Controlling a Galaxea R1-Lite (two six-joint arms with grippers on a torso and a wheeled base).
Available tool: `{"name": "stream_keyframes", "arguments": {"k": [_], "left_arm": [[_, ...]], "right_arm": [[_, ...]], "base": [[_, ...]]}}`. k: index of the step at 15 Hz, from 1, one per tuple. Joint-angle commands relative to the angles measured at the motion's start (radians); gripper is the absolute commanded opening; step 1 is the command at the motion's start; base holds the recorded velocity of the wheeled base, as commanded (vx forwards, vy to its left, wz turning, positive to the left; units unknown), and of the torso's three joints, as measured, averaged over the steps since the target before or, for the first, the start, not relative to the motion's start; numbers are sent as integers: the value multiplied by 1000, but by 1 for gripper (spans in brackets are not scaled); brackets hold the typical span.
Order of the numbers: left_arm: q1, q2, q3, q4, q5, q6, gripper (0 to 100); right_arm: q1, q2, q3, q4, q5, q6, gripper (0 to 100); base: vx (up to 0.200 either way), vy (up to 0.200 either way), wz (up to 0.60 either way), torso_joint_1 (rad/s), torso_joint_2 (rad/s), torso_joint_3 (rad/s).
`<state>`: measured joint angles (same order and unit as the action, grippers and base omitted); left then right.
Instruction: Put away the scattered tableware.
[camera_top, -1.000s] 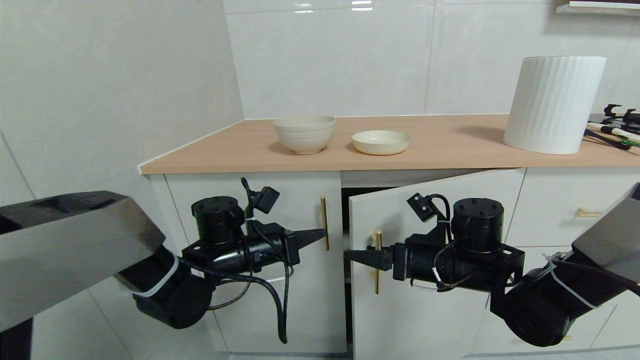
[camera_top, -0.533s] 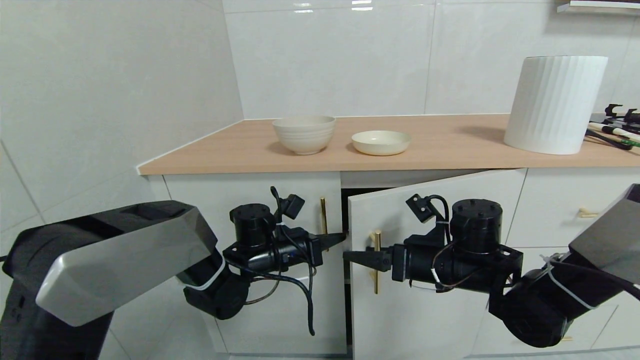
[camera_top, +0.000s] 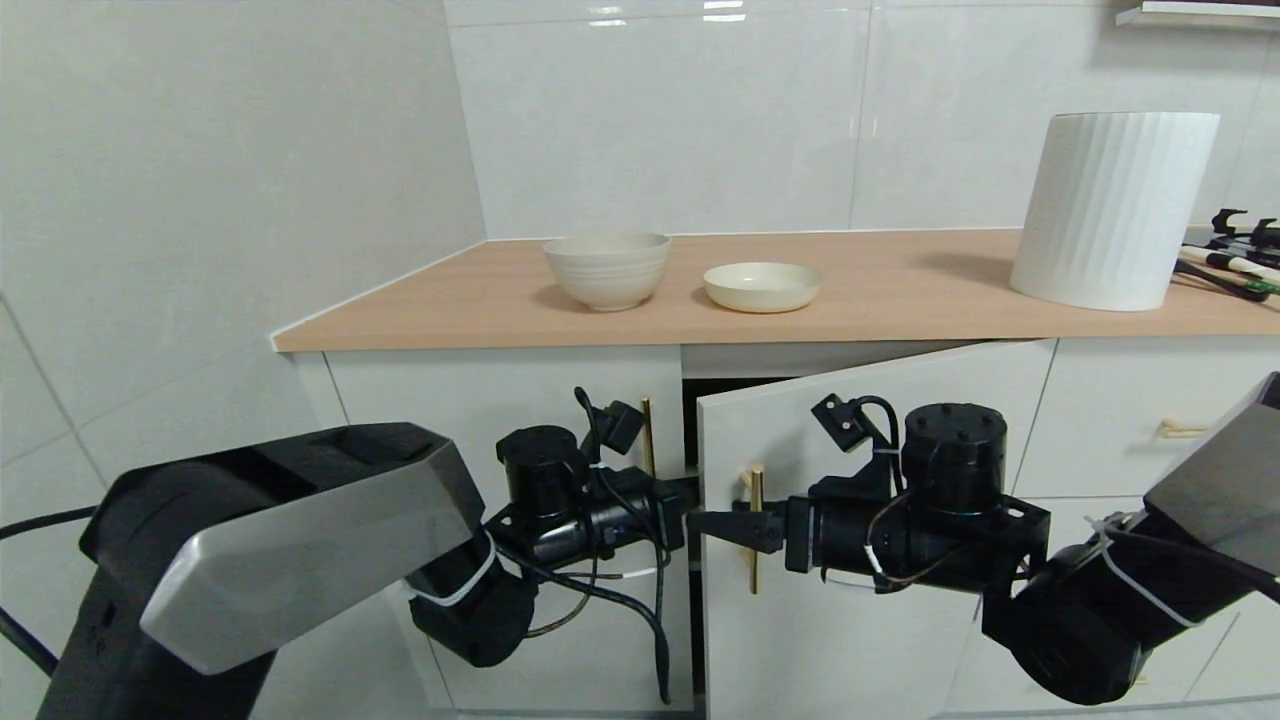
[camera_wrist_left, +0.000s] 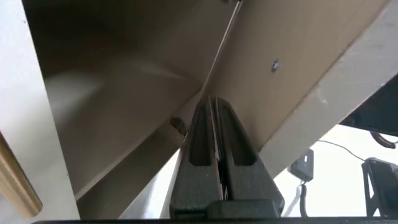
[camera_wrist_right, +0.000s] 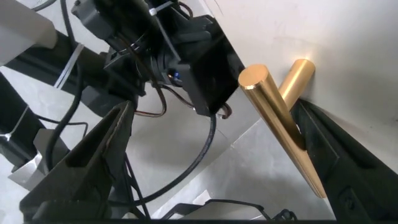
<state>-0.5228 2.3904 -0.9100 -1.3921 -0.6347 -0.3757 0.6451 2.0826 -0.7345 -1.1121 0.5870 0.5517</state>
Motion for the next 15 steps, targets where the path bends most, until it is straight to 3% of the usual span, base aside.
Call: {"name": "stream_keyframes", "arguments": {"k": [1, 4, 15], "left_arm": [[-5, 6, -10, 1, -13, -2, 0], [-5, 24, -59, 4, -13, -5, 0], [-11, 36, -112, 27, -13, -6, 0]], "right_arm": [[24, 8, 7, -2, -10, -3, 100], [2, 2, 41, -54, -75, -7, 100], [-117, -64, 167, -161, -79, -7, 100]], "base": [[0, 0, 0, 0, 0, 0], [0, 0, 0, 0, 0, 0], [0, 0, 0, 0, 0, 0]]}}
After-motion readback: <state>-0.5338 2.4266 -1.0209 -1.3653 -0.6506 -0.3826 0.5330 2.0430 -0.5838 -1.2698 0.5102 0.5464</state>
